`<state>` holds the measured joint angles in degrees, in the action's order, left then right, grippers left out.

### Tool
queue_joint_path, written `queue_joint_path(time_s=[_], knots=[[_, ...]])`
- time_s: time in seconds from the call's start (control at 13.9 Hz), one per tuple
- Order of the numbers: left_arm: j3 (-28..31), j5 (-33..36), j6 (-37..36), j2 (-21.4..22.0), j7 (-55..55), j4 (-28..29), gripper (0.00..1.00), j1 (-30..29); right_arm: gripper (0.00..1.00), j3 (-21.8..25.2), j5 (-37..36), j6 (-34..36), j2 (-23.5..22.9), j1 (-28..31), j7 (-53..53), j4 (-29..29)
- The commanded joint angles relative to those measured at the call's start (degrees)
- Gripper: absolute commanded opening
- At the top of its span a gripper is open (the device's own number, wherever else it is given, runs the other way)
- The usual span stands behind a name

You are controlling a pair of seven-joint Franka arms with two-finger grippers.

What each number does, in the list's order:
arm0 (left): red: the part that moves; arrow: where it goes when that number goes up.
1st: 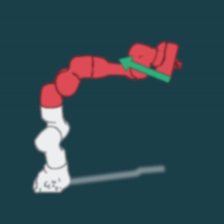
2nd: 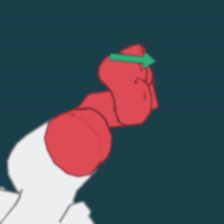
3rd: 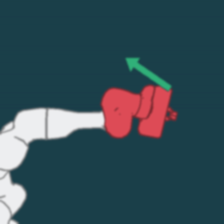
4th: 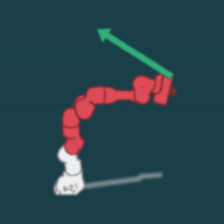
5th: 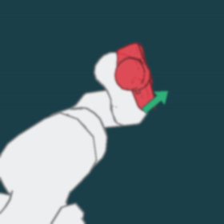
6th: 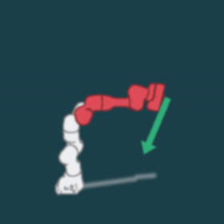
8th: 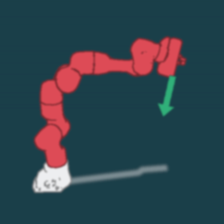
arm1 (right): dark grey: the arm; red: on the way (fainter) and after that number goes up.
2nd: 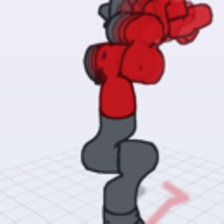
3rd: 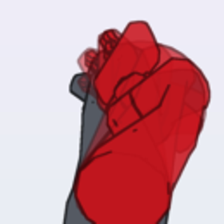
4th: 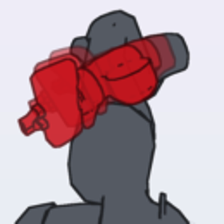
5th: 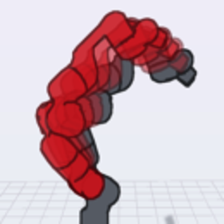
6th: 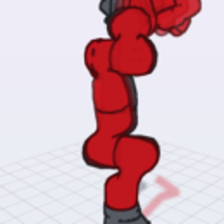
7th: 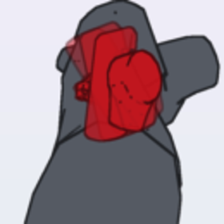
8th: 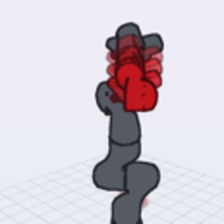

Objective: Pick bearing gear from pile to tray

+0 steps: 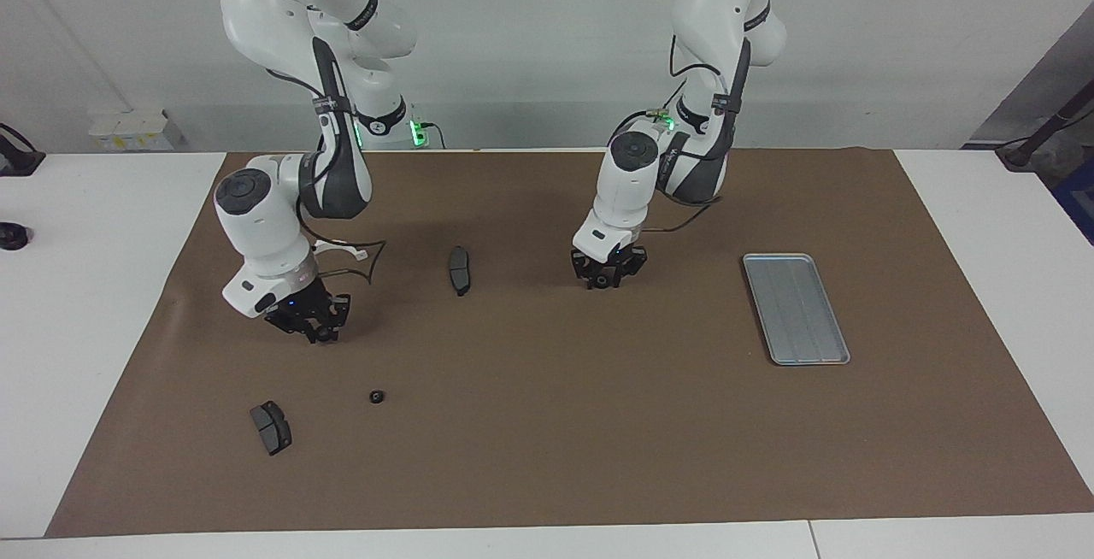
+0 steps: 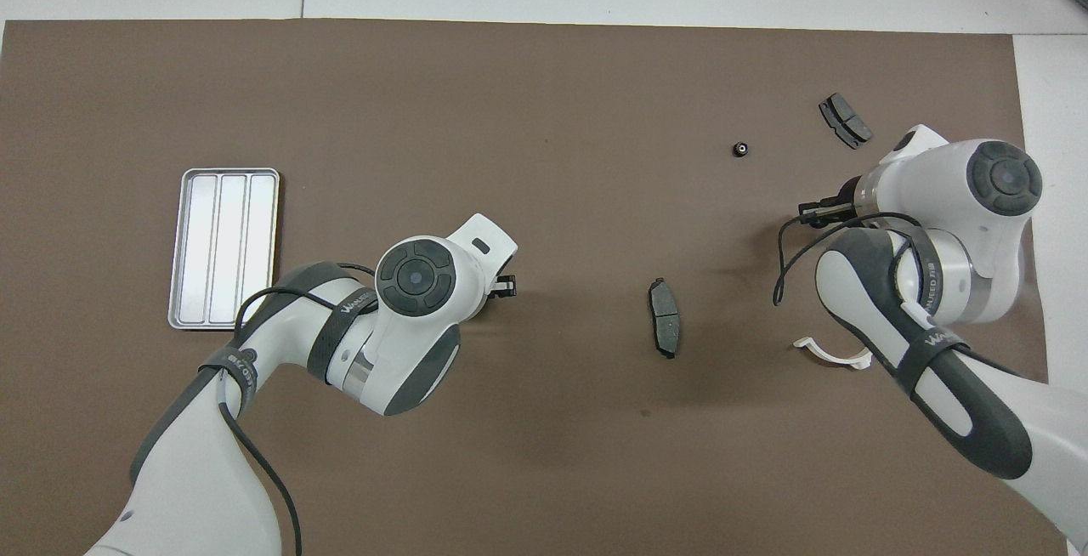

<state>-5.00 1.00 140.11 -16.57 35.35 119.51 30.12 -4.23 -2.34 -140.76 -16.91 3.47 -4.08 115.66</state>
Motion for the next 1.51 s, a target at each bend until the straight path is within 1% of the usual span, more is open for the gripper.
queue_joint_path(time_s=[0.0, 0.07, 0.22, 0.29, 0.5, 0.72, 0.87, 1.01, 1.08, 1.23, 1.37, 1.44], knots=[[0.9, 0.6, 0.5, 1.4, -1.0, 2.0, 0.34, 1.3, 0.0, -0.5, 1.2, 3.3, 0.9, -3.9, 6.8, -3.1], [0.9, 0.6, 0.2, 1.4, -2.0, 2.0, 0.23, 1.1, 0.0, -0.4, 1.2, 3.7, 0.7, -6.0, 10.1, -4.0], [1.0, 0.6, -1.6, 1.4, -3.3, 1.1, 0.05, 0.6, 0.0, -0.4, 1.2, 3.7, 0.6, -9.0, 15.9, -4.8], [1.0, 0.6, -1.9, 1.2, -3.7, 0.3, 0.0, 0.4, 0.0, -0.4, 1.2, 3.7, 0.6, -11.0, 18.7, -4.9], [1.0, 0.6, -5.9, 0.2, -4.8, -5.0, 0.0, -3.3, 0.0, -0.4, 1.1, 3.7, 0.6, -17.7, 29.5, -5.7], [0.8, 0.4, -11.2, 0.6, -9.8, -10.4, 0.0, -10.8, 0.0, -0.4, 1.0, 3.0, 0.5, -24.1, 37.8, -5.8], [0.8, 0.0, -13.1, 1.1, -14.2, -11.8, 0.0, -15.4, 0.0, -0.3, 0.2, 3.4, -0.7, -29.3, 42.2, -7.5], [0.9, -0.2, -15.0, 1.9, -17.7, -12.0, 0.0, -19.7, 0.0, -0.3, -0.6, 3.7, -4.0, -34.5, 48.5, -11.0], [0.8, -0.2, -16.0, 2.2, -21.2, -12.0, 0.0, -22.3, 0.0, -0.2, -1.8, 4.0, -5.8, -36.2, 51.2, -13.2], [0.8, -0.7, -17.7, 2.6, -28.1, -11.6, 0.0, -26.7, 0.0, -0.2, -6.0, 7.7, -11.5, -39.6, 55.5, -20.8], [0.9, -1.1, -17.7, 3.3, -33.1, -9.7, 0.0, -30.7, 0.0, -0.3, -8.4, 8.0, -15.4, -41.5, 59.5, -24.8], [1.0, -1.1, -17.4, 3.7, -36.0, -8.4, 0.0, -32.2, 0.0, -0.3, -8.5, 8.0, -16.6, -42.2, 59.7, -25.5]])
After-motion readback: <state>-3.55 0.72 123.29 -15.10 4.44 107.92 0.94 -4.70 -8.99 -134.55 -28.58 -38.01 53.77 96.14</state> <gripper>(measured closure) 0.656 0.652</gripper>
